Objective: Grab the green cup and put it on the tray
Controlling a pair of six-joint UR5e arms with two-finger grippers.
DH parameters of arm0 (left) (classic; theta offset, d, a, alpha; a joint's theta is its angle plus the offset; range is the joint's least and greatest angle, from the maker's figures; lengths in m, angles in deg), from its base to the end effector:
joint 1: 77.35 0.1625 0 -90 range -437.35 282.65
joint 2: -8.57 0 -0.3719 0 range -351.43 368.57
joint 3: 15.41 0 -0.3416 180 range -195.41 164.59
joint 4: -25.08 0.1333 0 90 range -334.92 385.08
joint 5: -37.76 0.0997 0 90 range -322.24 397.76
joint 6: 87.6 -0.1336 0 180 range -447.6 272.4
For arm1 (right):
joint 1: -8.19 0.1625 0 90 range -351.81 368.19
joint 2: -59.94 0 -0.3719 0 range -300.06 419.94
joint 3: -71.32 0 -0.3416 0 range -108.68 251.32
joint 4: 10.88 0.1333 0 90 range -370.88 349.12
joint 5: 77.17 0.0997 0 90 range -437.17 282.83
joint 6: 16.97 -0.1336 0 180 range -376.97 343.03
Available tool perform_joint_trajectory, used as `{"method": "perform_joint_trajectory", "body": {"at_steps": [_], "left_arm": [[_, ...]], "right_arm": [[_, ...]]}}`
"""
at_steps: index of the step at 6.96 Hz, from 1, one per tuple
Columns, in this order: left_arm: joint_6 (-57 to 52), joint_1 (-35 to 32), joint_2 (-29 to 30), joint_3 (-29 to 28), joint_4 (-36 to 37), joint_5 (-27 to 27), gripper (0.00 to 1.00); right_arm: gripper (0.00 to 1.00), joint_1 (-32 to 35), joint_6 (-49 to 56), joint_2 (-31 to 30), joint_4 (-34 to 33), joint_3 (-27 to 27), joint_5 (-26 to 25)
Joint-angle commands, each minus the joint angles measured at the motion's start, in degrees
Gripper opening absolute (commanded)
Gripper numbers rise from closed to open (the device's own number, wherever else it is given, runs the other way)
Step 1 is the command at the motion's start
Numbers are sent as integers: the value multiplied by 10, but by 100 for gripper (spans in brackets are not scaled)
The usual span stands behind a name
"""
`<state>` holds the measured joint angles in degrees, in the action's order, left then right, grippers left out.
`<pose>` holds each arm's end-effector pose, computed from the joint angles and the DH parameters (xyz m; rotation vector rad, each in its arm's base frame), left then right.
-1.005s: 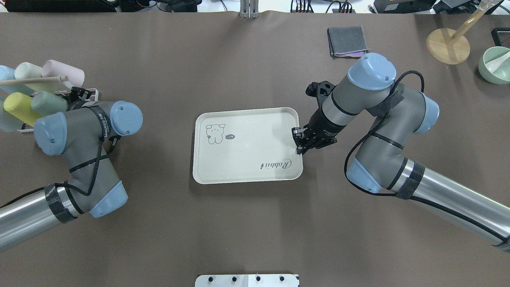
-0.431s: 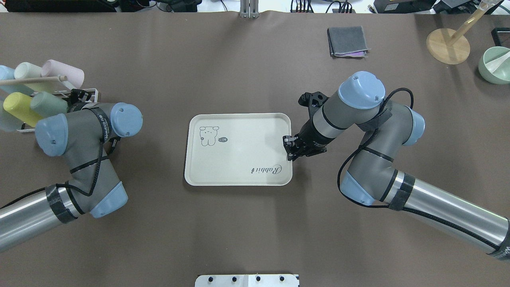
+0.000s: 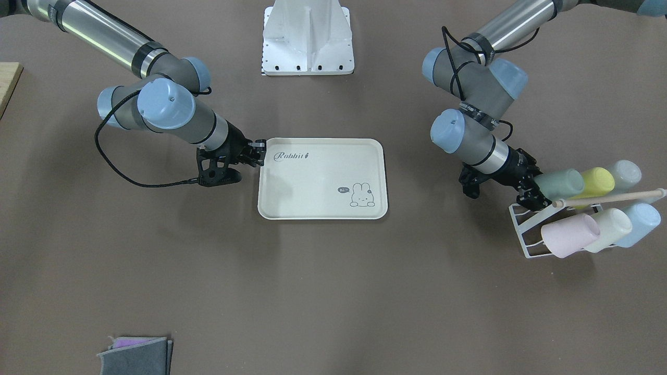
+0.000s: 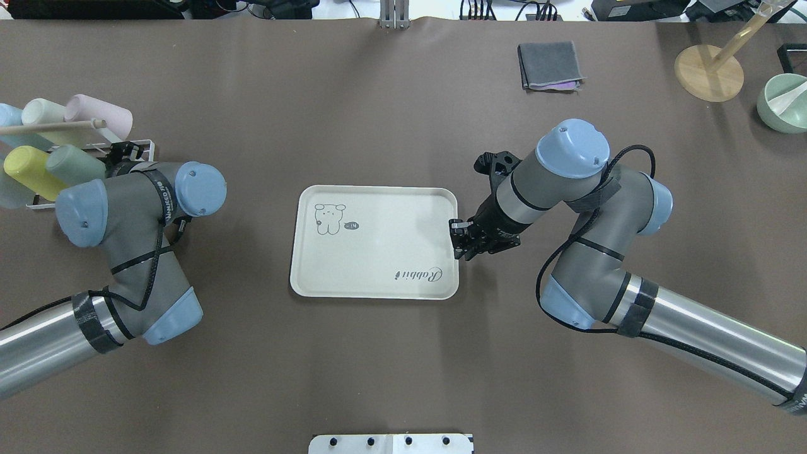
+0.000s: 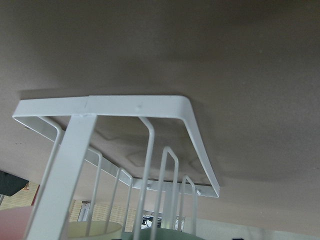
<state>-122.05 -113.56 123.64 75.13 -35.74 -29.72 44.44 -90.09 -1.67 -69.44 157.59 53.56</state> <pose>0.3408 -0.4781 0.4811 0.0059 -0.4401 1.5302 -0.4783 -0.4079 0.3209 -0.1637 -1.1227 -0.0467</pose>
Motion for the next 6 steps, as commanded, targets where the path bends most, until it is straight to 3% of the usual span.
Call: {"method": "perform_joint_trajectory", "body": {"at_steps": [1, 3, 6], "left_arm": [[3, -2, 2, 6, 2, 10, 41], [3, -8, 0, 19, 8, 16, 41], [8, -14, -8, 82, 91, 23, 41]], "right_arm": [[62, 72, 7, -35, -6, 6, 79], [66, 156, 82, -107, -8, 19, 111], [67, 276, 349, -358, -11, 77, 101]]}}
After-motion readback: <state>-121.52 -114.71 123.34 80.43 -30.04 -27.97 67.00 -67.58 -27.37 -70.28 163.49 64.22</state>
